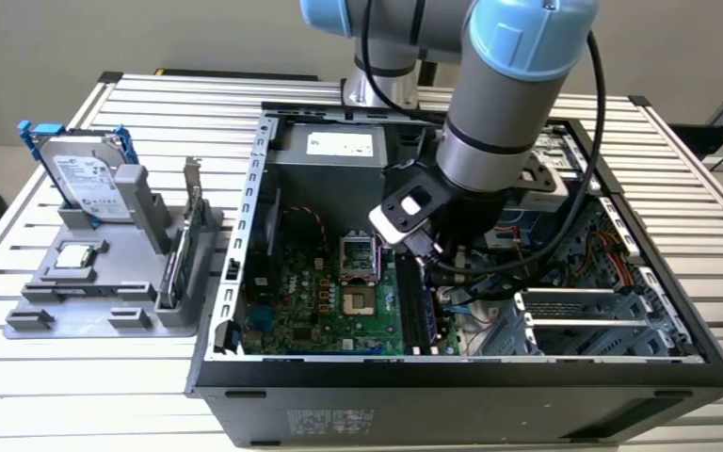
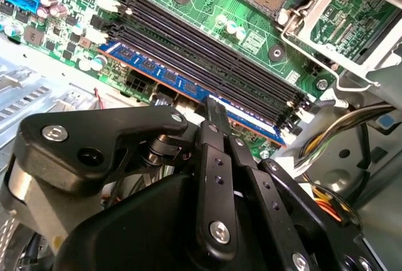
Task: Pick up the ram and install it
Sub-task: 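Press down the ram until it locks into place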
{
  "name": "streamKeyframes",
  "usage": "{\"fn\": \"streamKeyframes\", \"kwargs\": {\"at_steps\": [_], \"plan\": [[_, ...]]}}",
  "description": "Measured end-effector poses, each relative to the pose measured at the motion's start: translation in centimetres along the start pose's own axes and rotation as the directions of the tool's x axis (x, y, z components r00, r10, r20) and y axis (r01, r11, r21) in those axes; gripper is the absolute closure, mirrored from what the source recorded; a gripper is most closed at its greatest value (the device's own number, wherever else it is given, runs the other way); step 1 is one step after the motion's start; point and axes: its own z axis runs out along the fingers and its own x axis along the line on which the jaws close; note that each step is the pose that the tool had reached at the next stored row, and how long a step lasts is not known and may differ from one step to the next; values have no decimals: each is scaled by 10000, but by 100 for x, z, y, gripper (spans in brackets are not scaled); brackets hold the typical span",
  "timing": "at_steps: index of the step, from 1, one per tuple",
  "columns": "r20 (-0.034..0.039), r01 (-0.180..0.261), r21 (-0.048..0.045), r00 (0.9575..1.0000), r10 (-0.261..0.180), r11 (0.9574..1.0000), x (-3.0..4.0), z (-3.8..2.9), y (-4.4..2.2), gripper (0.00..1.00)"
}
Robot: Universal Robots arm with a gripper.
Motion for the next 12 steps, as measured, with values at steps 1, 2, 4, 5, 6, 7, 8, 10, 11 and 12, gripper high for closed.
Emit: {"fn": "streamKeyframes", "kwargs": {"at_steps": [1, 2, 4, 5, 6, 7, 8, 10, 11, 12], "plan": [[-1, 0, 0, 10000, 0, 10000, 0, 5, -1, 100], [-2, 0, -1, 10000, 0, 10000, 1, 10, -2, 100], [-2, 0, 0, 10000, 0, 10000, 1, 19, -5, 100], [-5, 0, -1, 10000, 0, 10000, 2, 27, -6, 100], [-2, 0, -1, 10000, 0, 10000, 1, 36, -8, 100], [1, 1, 0, 10000, -1, 10000, 1, 42, -9, 100], [2, 1, 0, 10000, -1, 10000, 1, 49, -10, 100], [0, 0, 0, 10000, 0, 10000, 1, 55, -11, 100], [-1, 0, -1, 10000, 0, 10000, 2, 55, -11, 100], [-2, 0, 0, 10000, 0, 10000, 3, 56, -11, 100]]}}
